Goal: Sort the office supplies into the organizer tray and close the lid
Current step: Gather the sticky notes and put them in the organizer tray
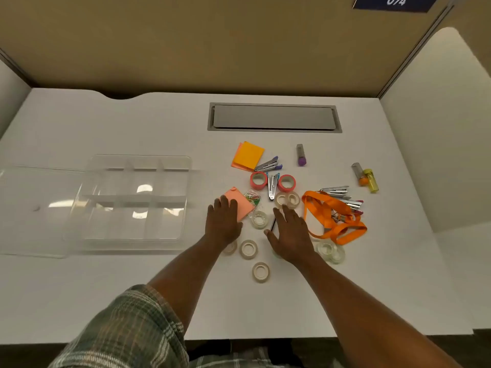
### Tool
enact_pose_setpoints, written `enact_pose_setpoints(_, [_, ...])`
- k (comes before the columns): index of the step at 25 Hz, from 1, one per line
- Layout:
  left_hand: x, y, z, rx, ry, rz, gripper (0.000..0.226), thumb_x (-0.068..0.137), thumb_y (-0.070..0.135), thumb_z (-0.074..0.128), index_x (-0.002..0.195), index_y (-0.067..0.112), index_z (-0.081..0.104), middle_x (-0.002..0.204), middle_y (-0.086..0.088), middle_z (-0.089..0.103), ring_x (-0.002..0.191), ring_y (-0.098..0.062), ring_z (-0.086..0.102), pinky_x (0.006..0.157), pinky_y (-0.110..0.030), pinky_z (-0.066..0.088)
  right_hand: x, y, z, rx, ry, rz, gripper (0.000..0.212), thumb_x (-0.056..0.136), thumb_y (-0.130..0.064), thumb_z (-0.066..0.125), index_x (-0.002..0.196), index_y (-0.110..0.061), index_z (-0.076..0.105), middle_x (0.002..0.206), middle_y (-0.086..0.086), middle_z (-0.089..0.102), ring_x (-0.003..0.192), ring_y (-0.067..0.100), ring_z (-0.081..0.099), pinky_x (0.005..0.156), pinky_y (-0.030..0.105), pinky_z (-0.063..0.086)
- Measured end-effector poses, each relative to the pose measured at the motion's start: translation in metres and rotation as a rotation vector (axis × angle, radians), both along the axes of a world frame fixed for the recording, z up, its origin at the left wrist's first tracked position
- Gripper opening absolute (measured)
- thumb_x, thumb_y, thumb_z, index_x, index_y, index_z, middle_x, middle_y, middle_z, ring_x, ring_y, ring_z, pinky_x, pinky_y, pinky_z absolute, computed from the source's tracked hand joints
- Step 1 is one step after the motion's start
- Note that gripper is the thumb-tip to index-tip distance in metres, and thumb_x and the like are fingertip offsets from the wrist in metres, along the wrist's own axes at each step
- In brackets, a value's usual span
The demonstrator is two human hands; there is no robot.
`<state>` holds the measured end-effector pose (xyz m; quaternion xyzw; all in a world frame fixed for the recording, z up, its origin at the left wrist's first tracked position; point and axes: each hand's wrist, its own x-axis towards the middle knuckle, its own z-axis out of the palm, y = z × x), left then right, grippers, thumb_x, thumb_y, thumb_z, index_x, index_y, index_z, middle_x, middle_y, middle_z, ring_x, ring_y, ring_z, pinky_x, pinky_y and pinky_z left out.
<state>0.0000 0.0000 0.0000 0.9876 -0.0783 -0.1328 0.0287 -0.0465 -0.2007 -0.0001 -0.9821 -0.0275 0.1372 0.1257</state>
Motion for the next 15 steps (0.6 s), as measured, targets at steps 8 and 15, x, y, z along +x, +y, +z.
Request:
enact_pose_setpoints(8, [0.017,0.01,0.013,-0.173,-0.109,-0.028,0.03,0.091,0.028,0.048,0.115,0.011,0.054,0.106,-0.011,0.063,0.089,-0.029,0.062,0.069,-0.035,0.049,0.029,0.022,0.01,0.132,-0.099,-0.051,0.065,0.096,-0.044,0.055,0.151,-0.014,0.039,0.156,0.01,0.041,0.147,0.027,0.034,0.119,0.041,0.029])
enact_pose_setpoints(15, [0.04,0.037,0.053,-0.516,-0.269,0.256,0.018,0.096,0.014,0.046,0.098,0.007,0.063,0.082,-0.011,0.068,0.07,-0.029,0.063,0.057,-0.031,0.042,0.112,0.059,0.037,0.248,-0.282,-0.079,0.039,0.095,-0.03,0.062,0.127,-0.01,0.064,0.127,0.011,0.066,0.12,0.028,0.06,0.102,0.04,0.047])
